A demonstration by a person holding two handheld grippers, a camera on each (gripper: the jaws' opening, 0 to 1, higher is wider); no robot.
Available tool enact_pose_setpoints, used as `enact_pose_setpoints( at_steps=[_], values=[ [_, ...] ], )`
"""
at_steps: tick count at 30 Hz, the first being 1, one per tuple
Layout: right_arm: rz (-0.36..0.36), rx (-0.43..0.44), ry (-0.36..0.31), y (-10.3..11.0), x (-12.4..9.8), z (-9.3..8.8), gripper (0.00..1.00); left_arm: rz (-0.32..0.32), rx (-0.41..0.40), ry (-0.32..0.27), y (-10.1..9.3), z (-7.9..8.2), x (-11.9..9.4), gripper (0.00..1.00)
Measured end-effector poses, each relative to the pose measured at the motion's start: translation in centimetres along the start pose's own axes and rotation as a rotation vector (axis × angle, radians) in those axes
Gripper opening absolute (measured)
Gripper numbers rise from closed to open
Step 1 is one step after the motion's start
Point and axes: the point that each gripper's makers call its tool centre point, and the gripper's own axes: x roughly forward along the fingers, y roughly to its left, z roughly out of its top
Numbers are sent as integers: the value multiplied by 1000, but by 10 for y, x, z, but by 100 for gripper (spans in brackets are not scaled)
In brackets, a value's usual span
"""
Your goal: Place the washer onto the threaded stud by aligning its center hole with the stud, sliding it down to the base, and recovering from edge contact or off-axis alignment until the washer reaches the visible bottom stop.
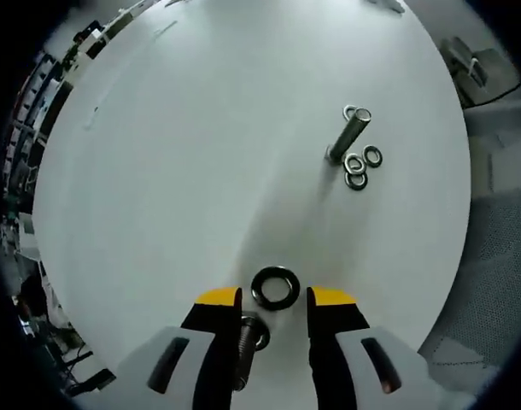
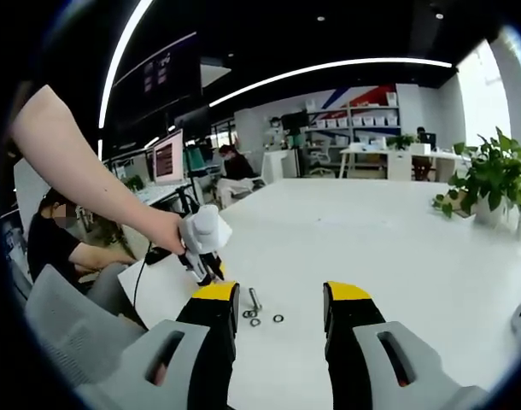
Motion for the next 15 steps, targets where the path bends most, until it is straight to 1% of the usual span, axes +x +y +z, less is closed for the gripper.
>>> enact_pose_setpoints(
  at_steps=[3,4,6,7,8,10,14,15],
  values=[
    [1,1,0,0,0,0,42,-4,16,6,-1,1,3,27],
    [1,-1,1,0,0,0,42,-17,20,6,-2,1,3,26],
    [1,0,1,1,0,0,42,-24,9,8,-1,1,4,25],
    [1,-1,2,1,0,0,42,-40,-5,7,-2,0,4,24],
    [1,-1,2,1,0,0,42,-37,-17,4,-1,0,4,24],
    [3,-1,2,1,0,0,42,-38,1,6,-2,0,4,25],
    [4,-1,0,1,0,0,42,-43,-8,16,0,0,4,25],
    [3,0,-1,0,0,0,42,-40,-8,15,0,0,4,23]
  ],
)
